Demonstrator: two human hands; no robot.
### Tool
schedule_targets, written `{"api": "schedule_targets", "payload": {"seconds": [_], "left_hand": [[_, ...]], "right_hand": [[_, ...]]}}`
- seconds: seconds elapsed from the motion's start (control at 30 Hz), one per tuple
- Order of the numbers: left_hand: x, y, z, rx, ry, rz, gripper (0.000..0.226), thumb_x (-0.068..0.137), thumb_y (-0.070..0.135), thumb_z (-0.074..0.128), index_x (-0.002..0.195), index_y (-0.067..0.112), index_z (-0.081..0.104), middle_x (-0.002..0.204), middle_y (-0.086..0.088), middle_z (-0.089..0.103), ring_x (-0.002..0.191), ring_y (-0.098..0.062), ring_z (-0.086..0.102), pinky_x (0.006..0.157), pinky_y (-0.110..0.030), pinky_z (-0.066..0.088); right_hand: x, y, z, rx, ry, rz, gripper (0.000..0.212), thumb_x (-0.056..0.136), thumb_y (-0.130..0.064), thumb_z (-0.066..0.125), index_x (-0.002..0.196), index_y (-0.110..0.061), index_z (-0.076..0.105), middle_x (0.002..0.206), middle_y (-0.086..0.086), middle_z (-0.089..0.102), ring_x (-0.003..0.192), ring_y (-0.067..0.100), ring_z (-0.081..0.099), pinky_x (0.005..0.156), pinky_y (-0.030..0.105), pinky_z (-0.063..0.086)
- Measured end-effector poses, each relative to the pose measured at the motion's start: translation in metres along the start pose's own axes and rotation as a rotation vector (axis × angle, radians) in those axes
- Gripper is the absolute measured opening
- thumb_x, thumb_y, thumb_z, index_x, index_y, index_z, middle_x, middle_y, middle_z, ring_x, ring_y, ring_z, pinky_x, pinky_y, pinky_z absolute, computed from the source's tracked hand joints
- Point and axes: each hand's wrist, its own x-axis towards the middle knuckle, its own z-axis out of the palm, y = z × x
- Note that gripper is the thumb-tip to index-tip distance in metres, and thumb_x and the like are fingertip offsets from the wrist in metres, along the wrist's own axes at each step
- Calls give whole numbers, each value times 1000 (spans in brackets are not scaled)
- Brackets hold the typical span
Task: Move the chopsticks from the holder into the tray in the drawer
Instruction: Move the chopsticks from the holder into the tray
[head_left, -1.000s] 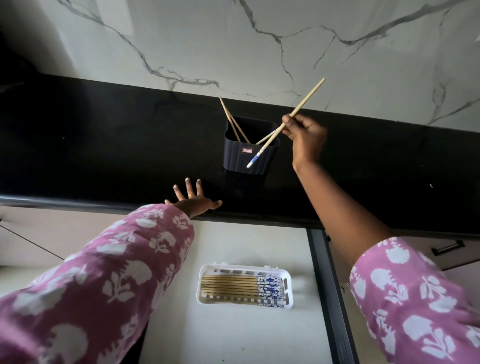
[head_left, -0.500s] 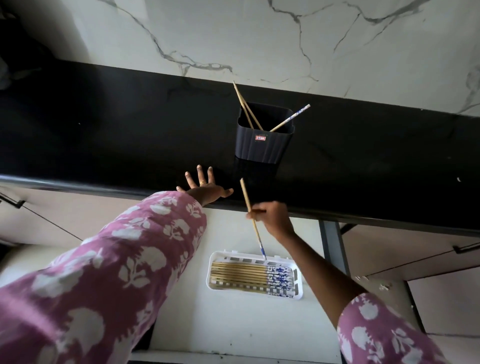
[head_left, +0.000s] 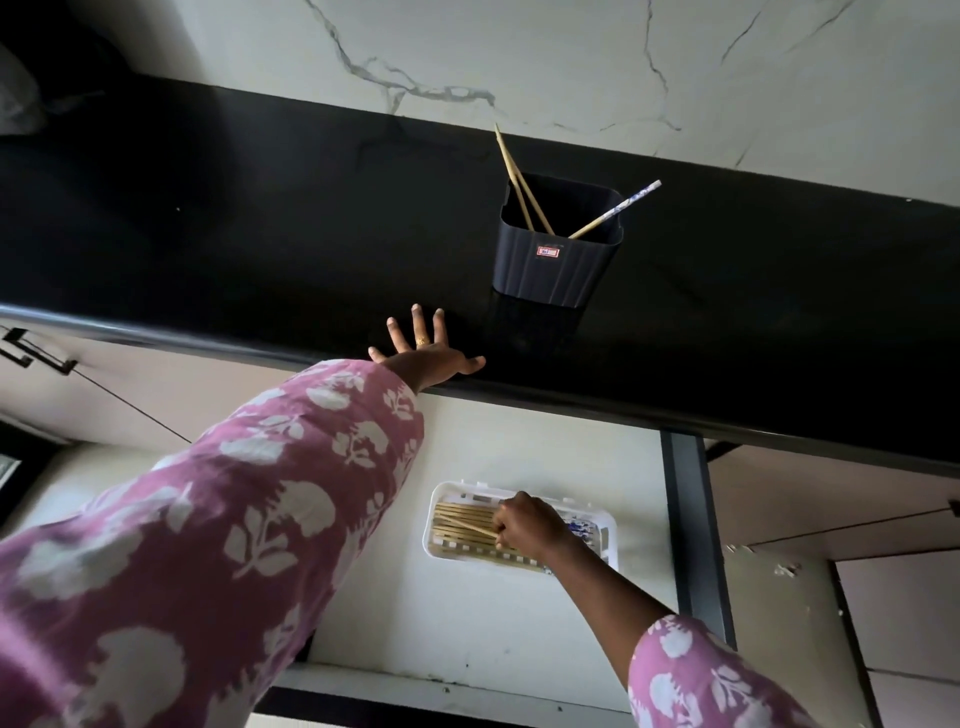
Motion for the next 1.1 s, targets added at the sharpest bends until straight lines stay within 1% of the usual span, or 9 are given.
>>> {"api": "schedule_targets", "payload": {"seconds": [0.1,0.2,0.3,0.43,0.53,0.6,0.7,0.97,1.1], "left_hand": [[0,0,0,-2,-3,-7,90,82,76,37,151,34,-4,160,5,-10,145,-37,-16,111,-65,-3],[0,0,-2,1,-12,-4,89,83,75,36,151,33,-2,161,4,-8,145,-37,-16,111,-65,-3],[0,-1,-2,8,-17,2,90,83,75,36,151,33,-3,161,3,-9,145,-37,-16,111,-65,-3],[-1,-1,-2,5,-12,11,89,83,74,36,151,32,-4,160,3,-11,145,-37,-17,111,-65,-4],[-3,-1,-3,0,-11,15,90,84,74,37,151,32,-5,160,3,-13,144,-37,-18,111,-65,-4],[-4,-1,-3,-1,-8,17,89,84,74,36,151,32,-4,160,3,-12,144,-37,-17,111,-65,-4],[-4,-2,-3,3,-13,25,89,84,74,34,152,30,-2,161,1,-10,145,-38,-16,111,-64,-4],[1,-3,-1,-38,-55,-6,89,81,79,29,153,31,6,161,0,1,145,-41,-11,111,-67,-3],[0,-1,-1,22,-13,10,91,82,77,34,152,32,-3,160,2,-11,144,-39,-17,111,-65,-3]], "right_hand": [[4,2,12,-26,-65,43,16,78,-7,52,72,-4,66,91,16,72,95,27,67,72,26,44],[8,2,22,61,-58,116,28,82,-16,44,55,-9,44,80,13,65,97,30,67,79,29,49],[6,-2,25,13,-15,44,25,79,-31,34,70,-15,51,81,9,62,99,31,65,78,29,48],[3,0,33,-40,50,4,33,92,-29,39,77,-10,60,107,18,67,106,29,61,84,31,45],[2,0,30,-52,93,-22,36,85,-34,36,57,-13,44,87,14,61,88,22,56,71,28,34],[5,3,22,-55,125,-39,27,89,-24,39,66,-16,52,91,15,63,91,23,59,70,28,36],[10,7,-2,-87,242,-45,24,94,-7,40,97,-8,63,103,13,64,99,27,61,73,26,42],[20,21,-78,-61,688,-93,15,86,-8,57,89,-5,71,92,15,71,85,34,65,70,36,51],[15,19,-106,-136,943,-309,13,76,-7,61,70,-10,72,71,5,73,63,24,70,54,24,54]]}}
